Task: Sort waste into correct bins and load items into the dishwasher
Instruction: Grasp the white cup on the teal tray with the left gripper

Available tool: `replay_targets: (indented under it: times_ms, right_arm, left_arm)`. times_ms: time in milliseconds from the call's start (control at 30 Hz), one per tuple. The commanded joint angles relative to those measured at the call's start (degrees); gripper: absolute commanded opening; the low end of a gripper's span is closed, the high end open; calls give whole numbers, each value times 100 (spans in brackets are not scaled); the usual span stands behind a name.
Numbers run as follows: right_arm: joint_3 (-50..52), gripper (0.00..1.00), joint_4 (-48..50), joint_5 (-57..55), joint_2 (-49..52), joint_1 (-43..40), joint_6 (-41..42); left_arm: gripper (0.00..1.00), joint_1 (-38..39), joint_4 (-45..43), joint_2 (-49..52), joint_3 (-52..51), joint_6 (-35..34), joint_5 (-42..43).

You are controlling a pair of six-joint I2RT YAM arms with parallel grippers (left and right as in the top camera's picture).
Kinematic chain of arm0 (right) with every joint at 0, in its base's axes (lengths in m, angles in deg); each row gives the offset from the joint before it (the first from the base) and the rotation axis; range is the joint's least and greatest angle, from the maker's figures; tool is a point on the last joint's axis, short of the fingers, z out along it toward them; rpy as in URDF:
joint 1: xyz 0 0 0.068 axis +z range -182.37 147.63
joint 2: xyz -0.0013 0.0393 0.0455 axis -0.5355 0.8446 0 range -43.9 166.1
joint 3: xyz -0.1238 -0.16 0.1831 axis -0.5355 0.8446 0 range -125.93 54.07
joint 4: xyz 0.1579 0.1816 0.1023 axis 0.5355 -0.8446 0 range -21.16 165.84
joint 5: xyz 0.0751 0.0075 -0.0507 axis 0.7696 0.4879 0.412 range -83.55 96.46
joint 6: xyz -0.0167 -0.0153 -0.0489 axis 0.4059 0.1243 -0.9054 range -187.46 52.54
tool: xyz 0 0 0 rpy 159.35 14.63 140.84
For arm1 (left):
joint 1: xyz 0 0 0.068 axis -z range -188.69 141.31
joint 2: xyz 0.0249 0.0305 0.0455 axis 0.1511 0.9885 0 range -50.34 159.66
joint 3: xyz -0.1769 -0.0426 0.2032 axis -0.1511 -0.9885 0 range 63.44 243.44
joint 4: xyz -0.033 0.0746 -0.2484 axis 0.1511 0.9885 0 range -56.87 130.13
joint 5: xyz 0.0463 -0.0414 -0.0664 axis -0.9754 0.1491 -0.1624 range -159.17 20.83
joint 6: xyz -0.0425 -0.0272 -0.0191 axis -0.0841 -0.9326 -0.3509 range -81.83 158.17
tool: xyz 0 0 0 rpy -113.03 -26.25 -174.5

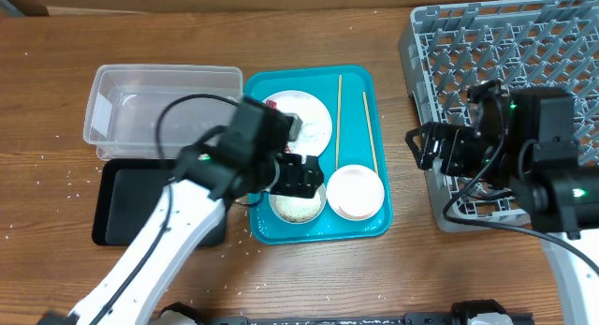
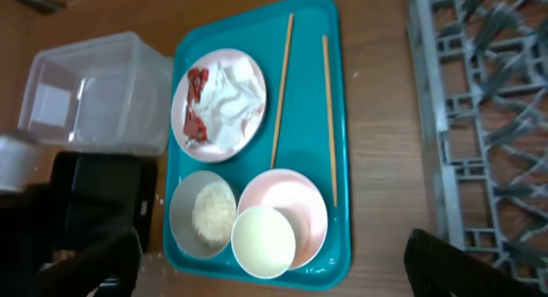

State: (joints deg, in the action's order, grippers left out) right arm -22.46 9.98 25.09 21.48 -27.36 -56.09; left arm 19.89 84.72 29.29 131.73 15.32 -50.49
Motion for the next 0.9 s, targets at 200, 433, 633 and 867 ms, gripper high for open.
replay_targets:
  times_ms: [200,433,633,867]
  right_arm:
    - [-872,100,-133,-308,188,-26,389]
    - [-872,100,-105,-225,195,-26,389]
    - [-872,100,-85,-227,195,-26,391]
    - [-872,100,11,-227,195,-26,389]
  left_arm:
    - [77,942,-1032,1154,212,-221,-282]
    - [55,1062,-1390,1906,212,-116,-498]
    - [36,1064,-1484,2135,212,-70,-219]
    - [14,1093,-1515,2135,212,109,-452]
